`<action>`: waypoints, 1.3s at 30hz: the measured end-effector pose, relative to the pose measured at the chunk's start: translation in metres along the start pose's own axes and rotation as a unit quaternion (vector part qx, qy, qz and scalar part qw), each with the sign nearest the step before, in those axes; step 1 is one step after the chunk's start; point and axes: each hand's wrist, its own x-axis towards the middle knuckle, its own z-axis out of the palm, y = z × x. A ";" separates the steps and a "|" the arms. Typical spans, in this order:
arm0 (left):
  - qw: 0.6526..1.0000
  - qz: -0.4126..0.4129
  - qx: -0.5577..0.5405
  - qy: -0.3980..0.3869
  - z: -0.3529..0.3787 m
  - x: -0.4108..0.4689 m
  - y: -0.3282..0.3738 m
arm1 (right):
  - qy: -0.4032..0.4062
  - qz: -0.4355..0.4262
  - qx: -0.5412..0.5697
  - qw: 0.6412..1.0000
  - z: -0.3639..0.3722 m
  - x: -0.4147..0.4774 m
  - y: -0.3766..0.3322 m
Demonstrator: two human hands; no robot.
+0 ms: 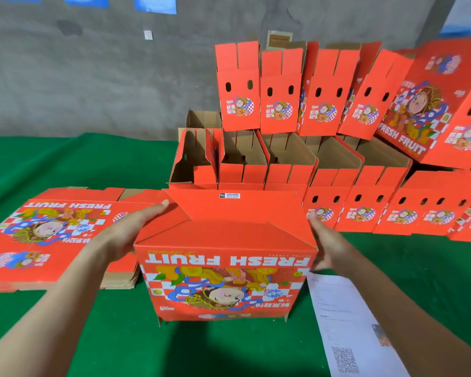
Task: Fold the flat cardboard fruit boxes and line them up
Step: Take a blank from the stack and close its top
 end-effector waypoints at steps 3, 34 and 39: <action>0.998 0.006 0.067 0.010 -0.002 -0.009 -0.001 | -0.073 0.015 -0.116 0.990 -0.002 -0.010 0.020; 0.869 0.441 0.154 0.164 -0.001 -0.034 0.042 | -0.128 -0.399 0.009 0.908 -0.051 -0.071 -0.050; 0.925 0.377 -0.037 -0.034 0.004 -0.024 0.033 | -0.120 -0.405 -0.033 0.906 -0.053 -0.063 -0.050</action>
